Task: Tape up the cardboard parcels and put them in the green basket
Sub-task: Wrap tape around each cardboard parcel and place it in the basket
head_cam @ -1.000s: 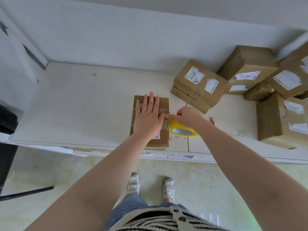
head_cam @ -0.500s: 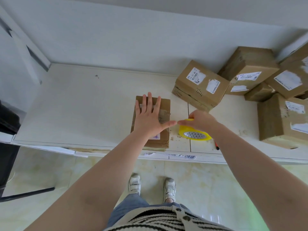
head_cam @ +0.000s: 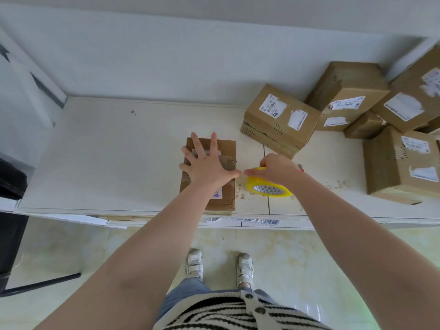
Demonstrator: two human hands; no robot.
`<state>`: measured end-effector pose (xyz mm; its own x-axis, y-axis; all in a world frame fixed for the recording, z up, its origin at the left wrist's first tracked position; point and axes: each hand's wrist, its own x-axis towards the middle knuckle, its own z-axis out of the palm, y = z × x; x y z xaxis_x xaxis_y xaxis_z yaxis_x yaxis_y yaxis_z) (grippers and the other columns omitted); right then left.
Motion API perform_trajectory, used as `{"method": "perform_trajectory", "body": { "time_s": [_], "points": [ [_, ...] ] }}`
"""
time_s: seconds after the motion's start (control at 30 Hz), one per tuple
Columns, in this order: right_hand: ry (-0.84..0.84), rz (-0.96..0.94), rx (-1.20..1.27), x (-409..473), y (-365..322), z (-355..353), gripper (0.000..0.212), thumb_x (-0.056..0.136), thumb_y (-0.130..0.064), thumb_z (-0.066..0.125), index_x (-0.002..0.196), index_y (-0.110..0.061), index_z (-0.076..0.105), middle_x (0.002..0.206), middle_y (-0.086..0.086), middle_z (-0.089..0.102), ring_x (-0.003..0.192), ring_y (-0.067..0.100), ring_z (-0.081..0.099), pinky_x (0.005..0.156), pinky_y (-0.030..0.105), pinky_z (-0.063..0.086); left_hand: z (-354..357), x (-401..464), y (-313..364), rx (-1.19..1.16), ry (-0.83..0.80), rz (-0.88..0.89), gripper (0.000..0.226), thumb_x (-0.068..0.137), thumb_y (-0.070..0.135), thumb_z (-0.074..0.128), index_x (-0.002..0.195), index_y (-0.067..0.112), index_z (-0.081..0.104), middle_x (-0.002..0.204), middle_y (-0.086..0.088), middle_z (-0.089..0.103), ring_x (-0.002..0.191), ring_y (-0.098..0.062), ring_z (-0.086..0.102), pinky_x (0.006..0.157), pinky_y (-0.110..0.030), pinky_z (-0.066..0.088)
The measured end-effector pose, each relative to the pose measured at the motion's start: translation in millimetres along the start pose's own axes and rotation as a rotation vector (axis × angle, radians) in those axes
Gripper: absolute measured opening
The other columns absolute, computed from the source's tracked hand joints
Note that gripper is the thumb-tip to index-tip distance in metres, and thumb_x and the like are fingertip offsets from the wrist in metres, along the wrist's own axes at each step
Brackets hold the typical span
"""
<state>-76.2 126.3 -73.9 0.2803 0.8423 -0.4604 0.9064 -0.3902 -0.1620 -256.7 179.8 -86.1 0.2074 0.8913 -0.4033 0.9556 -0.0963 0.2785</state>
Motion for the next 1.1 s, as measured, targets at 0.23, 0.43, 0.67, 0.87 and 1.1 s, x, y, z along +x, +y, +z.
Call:
{"method": "perform_trajectory", "body": {
  "time_s": [0.23, 0.43, 0.67, 0.87, 1.1],
  "points": [
    [-0.006, -0.164, 0.002, -9.4, -24.2, -56.8, 0.066, 0.083, -0.074, 0.05, 0.061, -0.012, 0.056, 0.054, -0.003, 0.05, 0.048, 0.014, 0.048, 0.049, 0.026, 0.037, -15.7, 6.4, -30.5, -0.656, -0.072, -0.018, 0.129, 0.043, 0.072, 0.071, 0.146, 0.059, -0.005, 0.162, 0.011, -0.018, 0.15, -0.035, 0.004, 0.111, -0.066, 0.025],
    [0.013, -0.225, -0.005, -19.0, -71.4, -90.4, 0.056, 0.091, -0.056, 0.053, 0.056, -0.014, 0.038, 0.051, -0.003, 0.036, 0.047, 0.016, 0.038, 0.051, 0.029, 0.029, -23.2, 5.7, -61.9, -1.166, -0.219, -0.008, 0.135, 0.047, 0.056, 0.079, 0.156, 0.04, 0.0, 0.162, 0.003, 0.021, 0.15, -0.027, 0.018, 0.116, -0.055, 0.029],
    [0.09, -0.241, -0.15, -20.0, -112.0, -85.7, 0.061, 0.087, -0.068, 0.05, 0.06, -0.013, 0.042, 0.056, -0.002, 0.046, 0.052, 0.016, 0.047, 0.049, 0.028, 0.03, -23.4, -3.4, -67.3, -1.254, -0.274, -0.04, 0.116, 0.072, 0.053, 0.077, 0.156, 0.039, -0.001, 0.161, 0.005, 0.025, 0.142, -0.024, 0.037, 0.114, -0.05, 0.035],
    [0.059, -0.316, -0.012, -16.1, -107.4, -89.6, 0.069, 0.078, -0.079, 0.049, 0.051, -0.016, 0.041, 0.041, -0.007, 0.034, 0.036, 0.011, 0.036, 0.045, 0.025, 0.027, -23.3, -0.2, -99.8, -1.394, -0.284, -0.024, 0.079, 0.09, 0.026, 0.07, 0.155, 0.033, 0.025, 0.11, 0.019, 0.071, 0.093, -0.003, 0.072, 0.066, -0.022, 0.057],
    [0.046, -0.179, -0.146, -5.6, -81.6, -63.8, 0.07, 0.075, -0.081, 0.052, 0.058, -0.013, 0.054, 0.054, -0.006, 0.048, 0.051, 0.013, 0.051, 0.05, 0.027, 0.036, -25.9, 4.6, -112.1, -1.361, -0.32, 0.007, 0.065, 0.09, 0.027, 0.07, 0.149, 0.029, 0.042, 0.129, 0.006, 0.067, 0.116, -0.016, 0.065, 0.101, -0.044, 0.05]
  ]
}}
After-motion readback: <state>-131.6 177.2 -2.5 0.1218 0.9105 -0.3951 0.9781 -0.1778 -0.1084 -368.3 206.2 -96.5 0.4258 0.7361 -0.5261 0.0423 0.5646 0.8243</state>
